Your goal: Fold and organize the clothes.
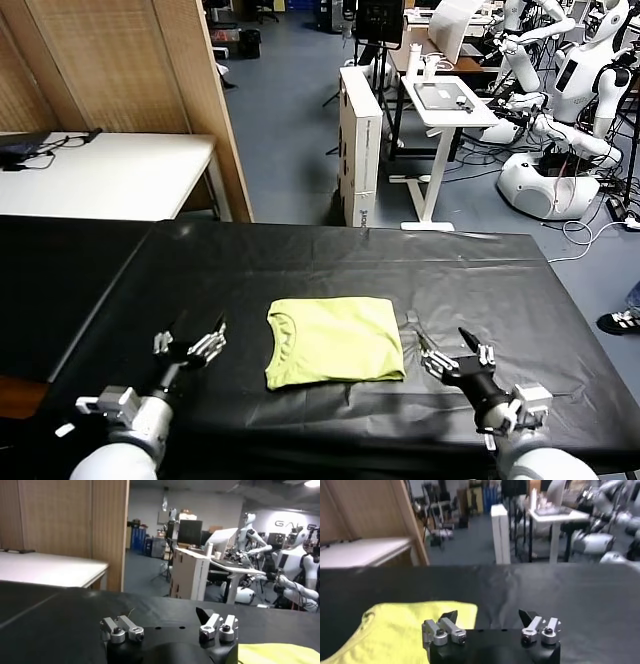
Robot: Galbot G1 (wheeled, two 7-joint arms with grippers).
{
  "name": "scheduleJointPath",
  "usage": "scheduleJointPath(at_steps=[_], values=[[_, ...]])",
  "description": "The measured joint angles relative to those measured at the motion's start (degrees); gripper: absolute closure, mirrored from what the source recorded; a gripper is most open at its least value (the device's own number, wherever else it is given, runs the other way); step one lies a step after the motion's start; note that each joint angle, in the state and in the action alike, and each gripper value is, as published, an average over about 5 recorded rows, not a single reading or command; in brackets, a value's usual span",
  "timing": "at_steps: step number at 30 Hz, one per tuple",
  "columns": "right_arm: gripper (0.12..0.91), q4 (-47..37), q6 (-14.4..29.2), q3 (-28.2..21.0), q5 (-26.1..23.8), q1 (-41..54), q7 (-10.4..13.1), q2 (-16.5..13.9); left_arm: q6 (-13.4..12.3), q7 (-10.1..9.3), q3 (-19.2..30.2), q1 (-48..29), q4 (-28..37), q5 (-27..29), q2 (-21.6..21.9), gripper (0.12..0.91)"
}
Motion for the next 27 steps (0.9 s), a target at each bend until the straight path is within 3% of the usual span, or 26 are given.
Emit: scheduleJointPath(at_steps=[5, 9, 27], values=[[0.118, -0.73, 9.77, -0.48, -5.7, -5.8, 1.04, 1.57, 1.01, -1.43, -0.25, 3.11, -1.39, 0.24, -0.01, 0.123], [0.118, -0.16, 13.4, -0.03, -7.0, -9.64, 1.54, 2.8, 1.18, -1.31, -0.32, 5.32, -2.2, 1.2, 0.18, 0.123], [0.118, 0.2, 13.62, 0.99, -7.45, -14.25, 1.13, 4.33, 1.32, 0.14, -2.53, 11.18, -4.01, 2.49, 0.82, 0.123]])
